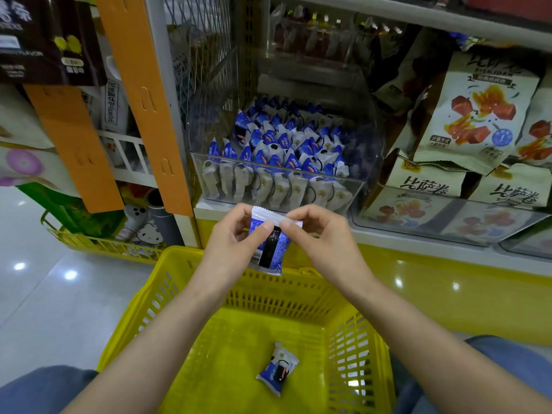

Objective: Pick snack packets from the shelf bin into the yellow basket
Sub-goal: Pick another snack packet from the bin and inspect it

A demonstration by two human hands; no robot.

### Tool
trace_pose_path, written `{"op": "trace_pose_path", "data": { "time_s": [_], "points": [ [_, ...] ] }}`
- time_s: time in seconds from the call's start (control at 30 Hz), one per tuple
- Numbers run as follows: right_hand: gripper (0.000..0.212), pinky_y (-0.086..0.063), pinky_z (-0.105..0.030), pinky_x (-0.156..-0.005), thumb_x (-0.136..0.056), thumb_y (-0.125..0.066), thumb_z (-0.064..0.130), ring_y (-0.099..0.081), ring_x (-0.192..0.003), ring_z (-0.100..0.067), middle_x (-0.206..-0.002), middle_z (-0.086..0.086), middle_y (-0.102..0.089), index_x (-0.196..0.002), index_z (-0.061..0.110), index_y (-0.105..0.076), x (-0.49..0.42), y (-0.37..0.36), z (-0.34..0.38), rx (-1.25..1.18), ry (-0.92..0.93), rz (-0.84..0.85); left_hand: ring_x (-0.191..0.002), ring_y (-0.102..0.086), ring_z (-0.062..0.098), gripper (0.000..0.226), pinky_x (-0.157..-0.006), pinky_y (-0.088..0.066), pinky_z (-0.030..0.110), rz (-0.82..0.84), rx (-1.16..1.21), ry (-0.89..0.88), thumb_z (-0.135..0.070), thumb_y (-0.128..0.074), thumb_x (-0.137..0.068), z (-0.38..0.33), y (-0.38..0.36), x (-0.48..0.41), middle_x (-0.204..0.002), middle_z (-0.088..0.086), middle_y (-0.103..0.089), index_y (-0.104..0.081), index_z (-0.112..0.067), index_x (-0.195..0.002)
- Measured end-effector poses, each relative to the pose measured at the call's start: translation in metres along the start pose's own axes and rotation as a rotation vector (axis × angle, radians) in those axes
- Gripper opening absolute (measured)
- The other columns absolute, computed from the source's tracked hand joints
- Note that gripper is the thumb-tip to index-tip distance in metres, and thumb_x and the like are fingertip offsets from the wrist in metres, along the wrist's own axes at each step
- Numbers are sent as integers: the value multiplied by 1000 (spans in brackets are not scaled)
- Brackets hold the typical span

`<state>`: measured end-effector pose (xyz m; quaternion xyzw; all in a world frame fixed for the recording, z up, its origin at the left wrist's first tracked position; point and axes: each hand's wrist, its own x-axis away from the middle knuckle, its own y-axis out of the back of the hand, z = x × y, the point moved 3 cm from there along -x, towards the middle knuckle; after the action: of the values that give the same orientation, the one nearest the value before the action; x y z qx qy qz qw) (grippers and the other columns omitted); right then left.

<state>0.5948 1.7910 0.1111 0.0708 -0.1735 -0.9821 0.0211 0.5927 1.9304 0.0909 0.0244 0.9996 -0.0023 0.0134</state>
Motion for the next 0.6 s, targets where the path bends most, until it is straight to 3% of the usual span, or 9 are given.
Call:
{"op": "trace_pose_path", "data": {
  "time_s": [0.1,0.17,0.23,0.3,0.43,0.53,0.6],
  "points": [
    [13,-45,-12,-67,-83,-67,15,-57,-72,0,-75,10,-63,-76,25,-63,2,5,5,189,141,-45,-75,-62,7,6,-66,-50,21,2,-38,-21,-19,-58,-89,1,-2,0,-82,1,-68,-61,-14,-88],
    [4,-50,-24,-71,-84,-66,14,-58,-76,-7,-79,6,-60,-81,18,-65,5,5,9,356,297,-52,-70,-58,8,14,-63,-48,25,11,-67,-19,-24,-55,-90,1,-3,0,-73,2,-63,-60,-13,-83],
    [4,-51,-36,-72,-85,-64,14,-57,-78,-15,-82,1,-59,-86,12,-66,8,5,12,490,417,-53,-66,-57,4,18,-57,-46,18,13,-45,14,-26,-53,-91,2,-4,0,-68,-4,-62,-59,-13,-80],
    [6,-51,-34,-72,-86,-63,15,-57,-78,-14,-82,1,-59,-87,11,-66,8,4,12,482,439,-58,-65,-59,2,17,-54,-46,15,-4,8,47,-25,-53,-91,3,-5,1,-68,-6,-64,-60,-15,-79],
    [15,-49,-15,-74,-88,-61,18,-60,-80,0,-91,7,-66,-103,20,-62,3,-3,4,128,89,-2,-77,-66,11,20,-66,-54,27,-101,92,112,-26,-52,-92,6,0,1,-85,5,-71,-64,-10,-93],
    [9,-52,-20,-68,-89,-59,18,-64,-81,-7,-97,-2,-69,-97,21,-63,4,-13,-5,-40,-137,185,-80,-67,11,17,-63,-55,20,-174,153,133,-25,-53,-92,6,4,0,-89,2,-70,-62,-12,-99],
    [6,-48,-18,-58,-90,-58,18,-63,-72,-10,-94,-5,-69,-91,21,-63,4,-13,-5,-84,-177,145,-84,-62,6,20,-66,-51,14,-216,49,70,-23,-61,-87,5,4,-1,-95,-6,-63,-53,-16,-104]
  ]
}}
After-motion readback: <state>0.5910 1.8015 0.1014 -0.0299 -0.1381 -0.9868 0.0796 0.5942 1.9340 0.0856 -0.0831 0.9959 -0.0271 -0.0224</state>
